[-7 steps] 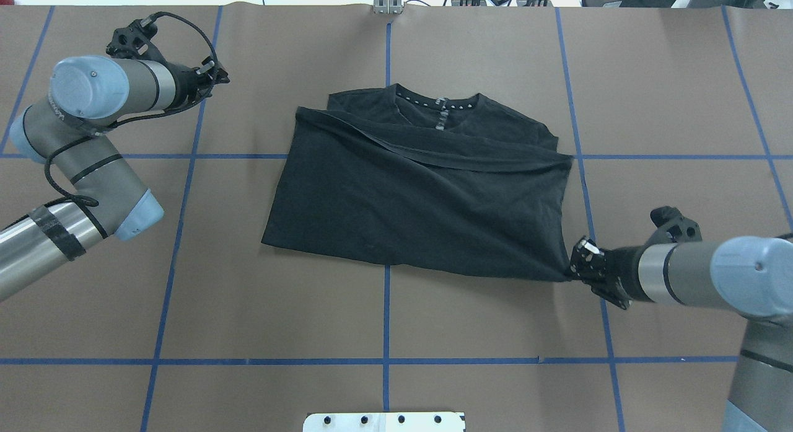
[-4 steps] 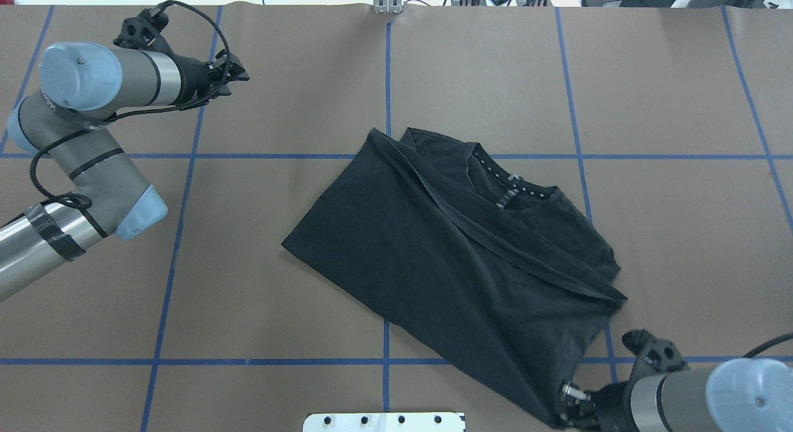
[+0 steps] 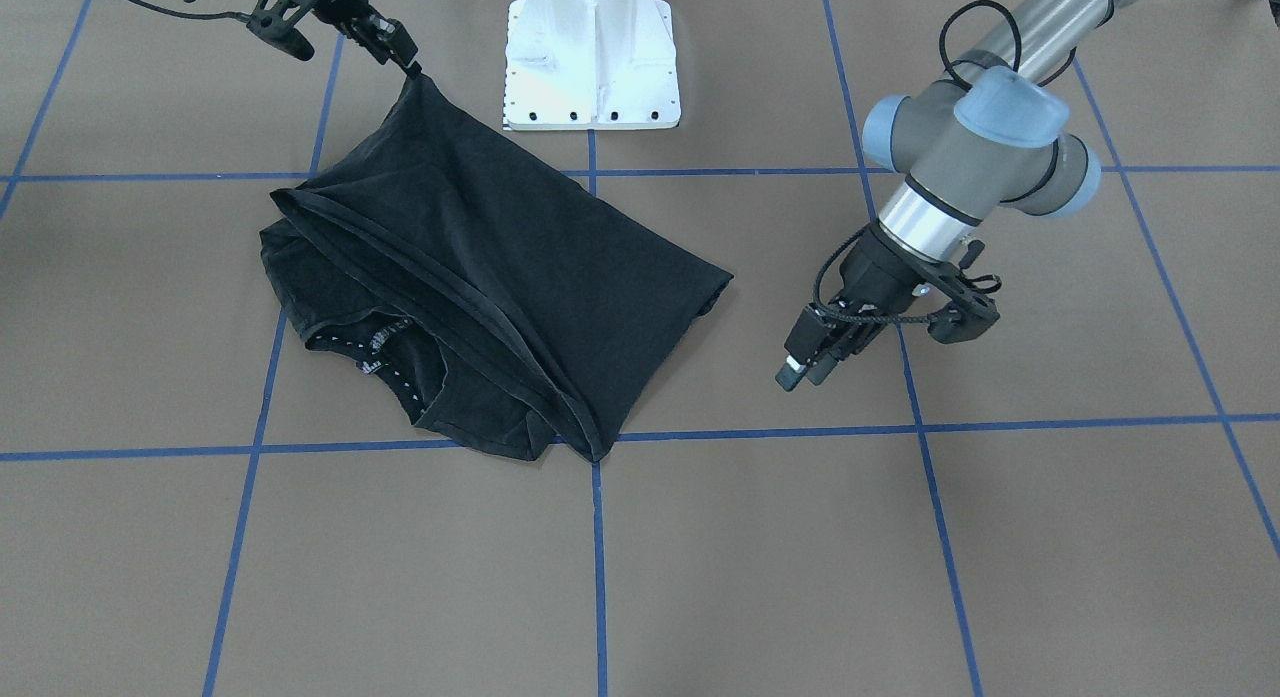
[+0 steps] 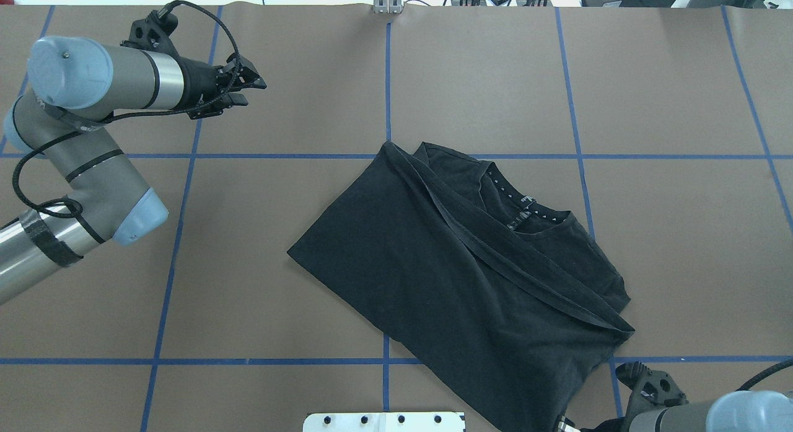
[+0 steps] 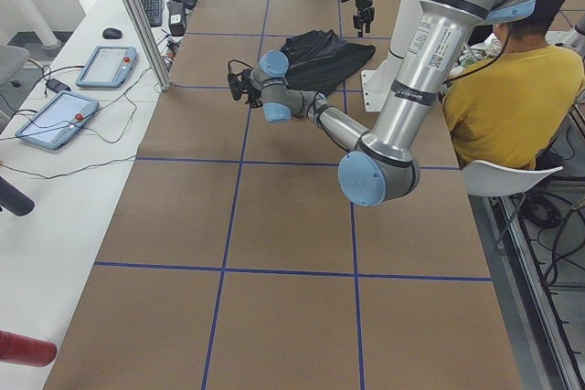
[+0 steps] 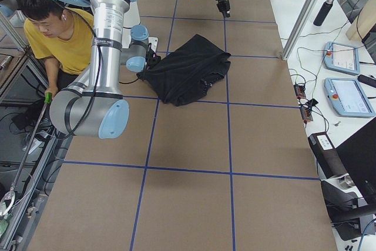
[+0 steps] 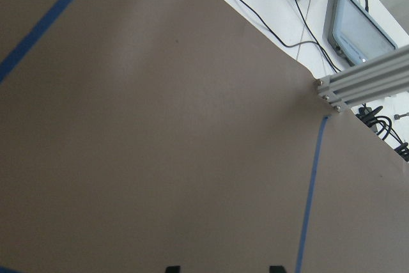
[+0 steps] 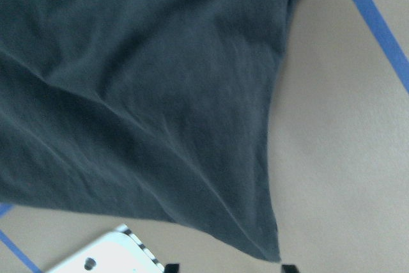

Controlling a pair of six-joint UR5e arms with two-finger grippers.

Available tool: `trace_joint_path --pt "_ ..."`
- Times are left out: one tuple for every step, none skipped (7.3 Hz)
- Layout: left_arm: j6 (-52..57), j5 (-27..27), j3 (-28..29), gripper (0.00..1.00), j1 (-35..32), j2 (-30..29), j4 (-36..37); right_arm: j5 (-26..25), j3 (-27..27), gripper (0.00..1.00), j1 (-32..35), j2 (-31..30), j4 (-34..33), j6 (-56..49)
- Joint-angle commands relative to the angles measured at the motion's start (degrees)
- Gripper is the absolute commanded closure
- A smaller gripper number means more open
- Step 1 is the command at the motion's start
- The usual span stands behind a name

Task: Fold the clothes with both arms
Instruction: 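Drag the grasped side edge with the right gripper toward the robot, rotating the shirt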

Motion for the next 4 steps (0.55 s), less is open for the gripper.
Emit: trace_joint_path --pt "-1.0 6.9 -5.7 0.35 9.1 6.8 1.7 2.2 -0.5 0.00 13.0 5.7 -3.1 -1.6" --pt "-3.5 12.6 -5.5 0.34 15.2 7.2 2.9 2.9 -1.0 0.00 14.3 12.8 -10.5 -4.9" --pt "-4.2 16.2 -6.0 0.34 18.5 7.1 4.6 2.9 -1.2 0.00 16.3 21.2 -21.0 -5.3" --pt "-4.2 16.4 -5.7 0.35 19.6 6.9 4.6 2.6 -3.4 0.00 17.7 27.7 -27.9 -6.6"
